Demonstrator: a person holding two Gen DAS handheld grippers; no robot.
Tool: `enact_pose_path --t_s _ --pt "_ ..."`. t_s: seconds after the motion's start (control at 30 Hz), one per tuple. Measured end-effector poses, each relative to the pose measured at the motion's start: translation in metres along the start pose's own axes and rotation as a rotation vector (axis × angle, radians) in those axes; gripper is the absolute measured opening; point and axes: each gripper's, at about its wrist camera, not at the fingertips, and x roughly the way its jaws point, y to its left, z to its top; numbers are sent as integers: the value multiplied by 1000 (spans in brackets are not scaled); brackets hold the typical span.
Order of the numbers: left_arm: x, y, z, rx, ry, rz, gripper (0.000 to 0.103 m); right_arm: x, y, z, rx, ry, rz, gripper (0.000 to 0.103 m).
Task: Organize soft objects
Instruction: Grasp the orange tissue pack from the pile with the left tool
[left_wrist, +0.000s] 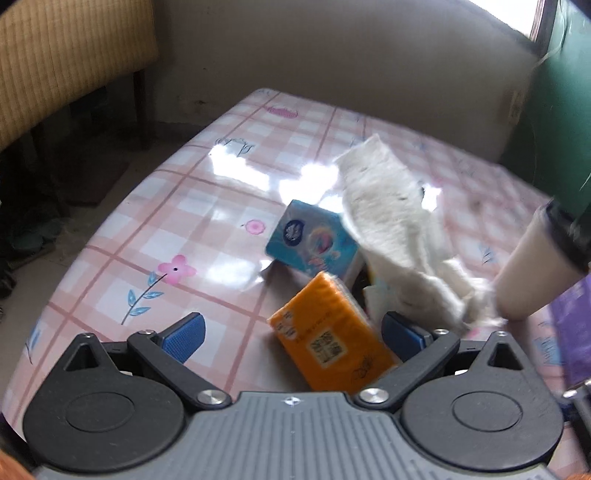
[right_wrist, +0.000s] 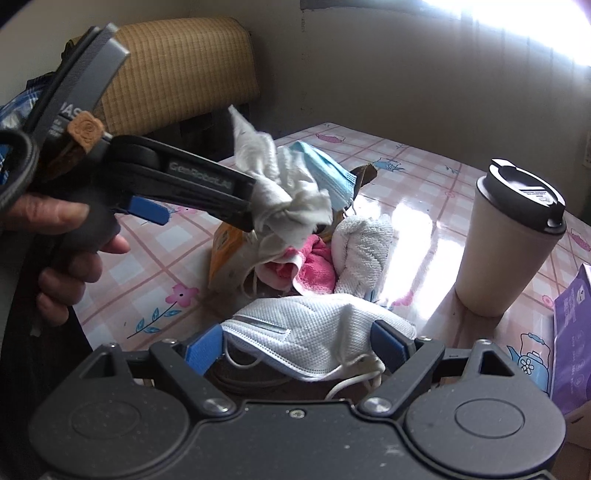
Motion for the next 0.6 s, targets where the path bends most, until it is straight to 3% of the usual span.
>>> enact_pose_path --t_s 0.13,0.4,0.47,0.6 --pt "11 11 -8 -4 34 50 103 -2 -2 -1 -4 -21 -1 101" --pt "1 52 -22 -2 18 97 103 0 -5 -2 15 1 9 101" --pt "1 47 -21 36 8 97 103 0 -4 -2 14 -4 10 101" --pt "14 26 -20 203 -17 109 103 -2 -4 -1 21 -8 14 101"
